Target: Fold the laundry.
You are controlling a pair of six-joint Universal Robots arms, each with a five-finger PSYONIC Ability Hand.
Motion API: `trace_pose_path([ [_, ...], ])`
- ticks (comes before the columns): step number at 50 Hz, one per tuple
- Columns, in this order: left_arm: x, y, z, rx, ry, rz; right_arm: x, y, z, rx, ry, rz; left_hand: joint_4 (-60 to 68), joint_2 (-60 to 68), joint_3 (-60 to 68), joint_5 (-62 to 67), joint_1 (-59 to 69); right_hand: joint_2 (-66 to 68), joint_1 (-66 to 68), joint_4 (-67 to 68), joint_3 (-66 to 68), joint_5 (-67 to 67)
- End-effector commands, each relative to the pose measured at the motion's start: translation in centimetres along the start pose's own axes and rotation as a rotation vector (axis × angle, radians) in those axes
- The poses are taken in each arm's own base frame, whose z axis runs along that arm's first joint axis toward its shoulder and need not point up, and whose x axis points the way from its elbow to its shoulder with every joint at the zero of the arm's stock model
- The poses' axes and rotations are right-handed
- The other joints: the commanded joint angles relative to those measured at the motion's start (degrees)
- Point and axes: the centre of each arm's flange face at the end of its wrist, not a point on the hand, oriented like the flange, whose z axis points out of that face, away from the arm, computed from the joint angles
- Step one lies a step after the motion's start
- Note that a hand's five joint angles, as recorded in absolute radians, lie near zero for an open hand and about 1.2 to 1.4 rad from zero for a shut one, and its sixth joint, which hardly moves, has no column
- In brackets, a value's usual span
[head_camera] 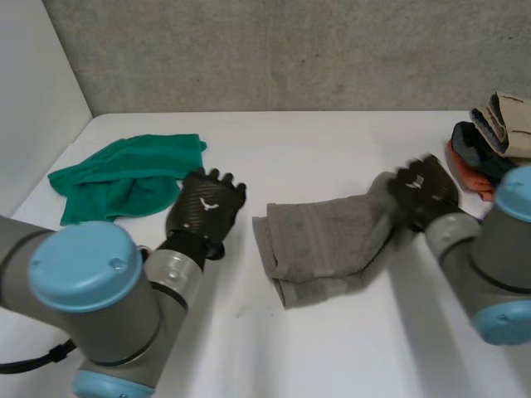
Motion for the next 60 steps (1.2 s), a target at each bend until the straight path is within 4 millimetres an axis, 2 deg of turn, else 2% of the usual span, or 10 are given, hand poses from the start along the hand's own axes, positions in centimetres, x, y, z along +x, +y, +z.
trace_pose_path([
  [1, -2.4, -0.6, -1.3, -0.006, -0.086, -0.008, -5.7, -10.0, -2.8, 0.356, -0.147, -0.113, 1.56, 1.46, 1.39, 1.49, 1.66, 14.88, 19.44, 11.36, 11.81, 13.47],
  [7, -3.2, 0.1, -1.5, -0.029, -0.106, -0.011, -13.4, -10.0, -5.3, 0.452, -0.425, -0.141, 0.21, 0.12, 0.04, 0.14, 0.31, 14.88, 19.44, 11.36, 11.81, 13.47],
  [9, -3.2, 0.0, -1.4, -0.026, -0.106, -0.013, -13.7, -9.5, -5.2, 0.424, -0.426, -0.133, 0.21, 0.12, 0.04, 0.14, 0.31, -15.95, -11.39, -19.47, -19.01, -17.36],
  [14, -3.3, -0.6, -0.9, 0.004, -0.11, -0.018, -12.6, -9.6, -4.9, 0.36, -0.377, -0.035, -1.64, -1.73, -1.81, -1.71, -1.54, -55.12, -50.56, -58.64, -58.19, -56.53],
  [21, -2.0, -4.0, 1.4, 0.125, -0.086, -0.119, -4.1, -9.6, -3.4, 0.259, -0.249, 0.366, -3.66, -3.75, -3.83, -3.73, -3.56, -55.12, -50.56, -58.64, -58.19, -56.53],
  [27, -0.1, -5.8, 3.9, 0.183, -0.033, -0.245, -1.8, -8.8, -2.6, 0.174, -0.342, 0.575, -3.32, -3.42, -3.49, -3.39, -3.22, -55.12, -50.56, -58.64, -58.19, -56.53],
  [37, 5.4, 0.6, 4.2, -0.2, 0.121, -0.257, -4.8, -4.8, 0.7, -0.071, -0.493, 0.624, -5.51, -5.6, -5.68, -5.58, -5.41, -55.04, -50.48, -58.56, -58.11, -56.45],
  [44, 6.3, 2.8, 3.5, -0.322, 0.116, -0.217, -6.3, -2.6, 2.0, -0.149, -0.486, 0.552, -5.0, -5.1, -5.17, -5.08, -4.9, -49.15, -44.59, -52.67, -52.22, -50.56],
  [50, 6.1, 1.8, 3.3, -0.3, 0.124, -0.216, -5.1, -2.9, 1.5, -0.141, -0.413, 0.386, -4.33, -4.43, -4.5, -4.4, -4.23, -47.97, -43.41, -51.49, -51.04, -49.38],
  [60, 0.8, -6.7, 1.9, -0.071, 0.043, -0.28, -3.6, -4.5, -0.7, 0.01, -0.306, 0.331, -6.18, -6.27, -6.35, -6.25, -6.08, -48.81, -44.25, -52.33, -51.88, -50.22],
])
